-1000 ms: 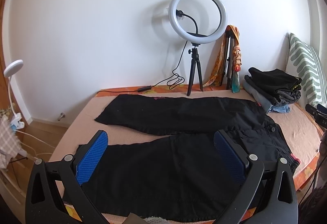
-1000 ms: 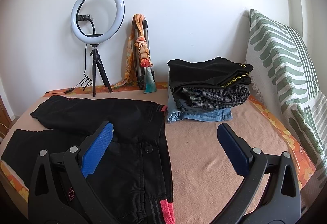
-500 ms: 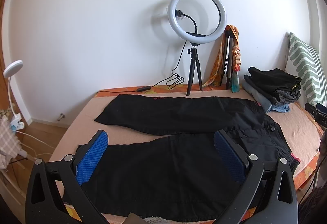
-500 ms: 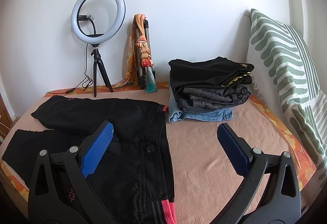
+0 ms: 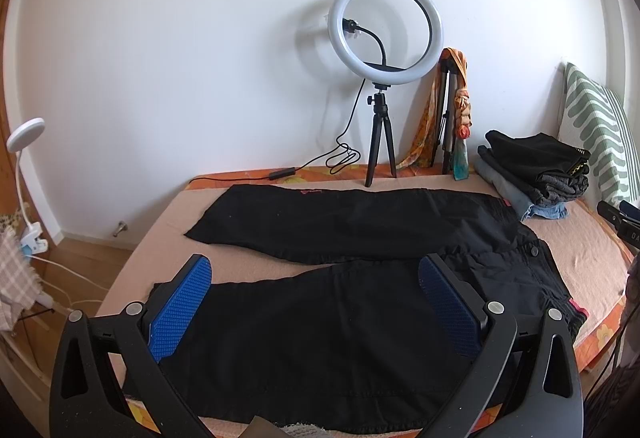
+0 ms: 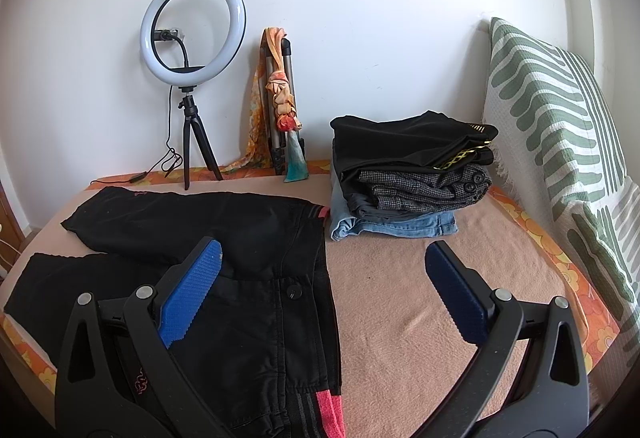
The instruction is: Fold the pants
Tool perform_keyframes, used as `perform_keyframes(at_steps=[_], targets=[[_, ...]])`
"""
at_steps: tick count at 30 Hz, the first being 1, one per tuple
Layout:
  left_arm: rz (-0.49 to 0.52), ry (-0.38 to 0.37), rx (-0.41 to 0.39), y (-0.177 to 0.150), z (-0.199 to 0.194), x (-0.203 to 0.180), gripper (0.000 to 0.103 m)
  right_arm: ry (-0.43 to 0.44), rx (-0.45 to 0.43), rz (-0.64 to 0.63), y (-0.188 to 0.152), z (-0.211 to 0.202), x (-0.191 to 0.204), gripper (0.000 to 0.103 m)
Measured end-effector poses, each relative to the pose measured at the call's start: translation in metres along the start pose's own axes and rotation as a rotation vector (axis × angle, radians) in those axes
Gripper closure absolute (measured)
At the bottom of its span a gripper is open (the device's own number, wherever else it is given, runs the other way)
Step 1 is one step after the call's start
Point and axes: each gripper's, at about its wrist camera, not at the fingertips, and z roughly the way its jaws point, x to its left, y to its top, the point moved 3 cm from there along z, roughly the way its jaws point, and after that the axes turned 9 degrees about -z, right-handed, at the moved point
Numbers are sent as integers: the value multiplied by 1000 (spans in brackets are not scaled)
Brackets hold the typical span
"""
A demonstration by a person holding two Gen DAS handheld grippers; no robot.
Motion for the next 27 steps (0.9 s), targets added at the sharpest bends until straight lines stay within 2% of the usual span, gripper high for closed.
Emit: perform_keyframes(at_steps=[22, 27], targets=[[7, 5, 17, -8, 3, -2, 0, -3, -3, -6, 1, -1, 2, 0], [31, 30, 15, -8, 5, -6, 0, -4, -4, -7, 1, -1, 2, 0]])
